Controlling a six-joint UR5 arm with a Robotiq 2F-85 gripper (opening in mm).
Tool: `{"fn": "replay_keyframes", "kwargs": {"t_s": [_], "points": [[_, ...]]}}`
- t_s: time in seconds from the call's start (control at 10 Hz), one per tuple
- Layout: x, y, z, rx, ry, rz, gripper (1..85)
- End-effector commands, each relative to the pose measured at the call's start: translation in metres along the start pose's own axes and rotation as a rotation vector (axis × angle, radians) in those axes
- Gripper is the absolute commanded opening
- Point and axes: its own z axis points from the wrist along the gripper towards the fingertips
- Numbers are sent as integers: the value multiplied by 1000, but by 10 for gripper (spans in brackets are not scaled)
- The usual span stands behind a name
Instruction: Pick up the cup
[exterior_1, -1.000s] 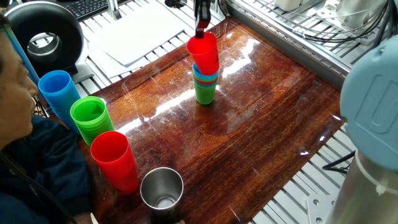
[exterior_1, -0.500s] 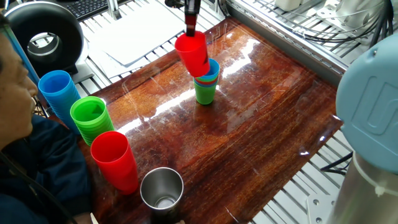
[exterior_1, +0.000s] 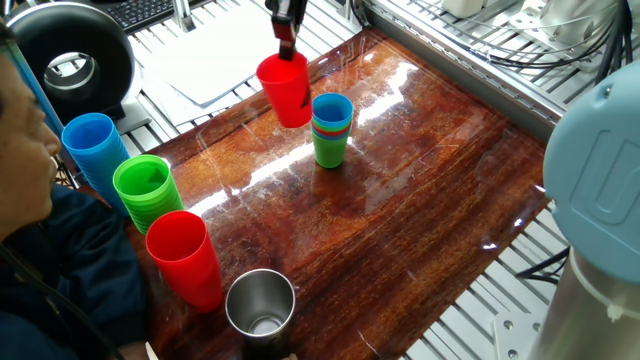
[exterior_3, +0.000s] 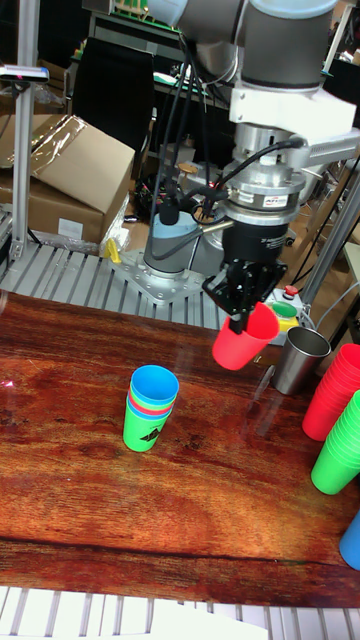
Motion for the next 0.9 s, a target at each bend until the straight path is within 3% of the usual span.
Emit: {"fn": "replay_keyframes", "kwargs": {"t_s": [0.0,0.3,0.8], "points": [[-12,9,-4,-13,-24,47,13],[-17,21,-7,-50,-43,45,13],[-18,25,-8,-49,-31,45,13]]}}
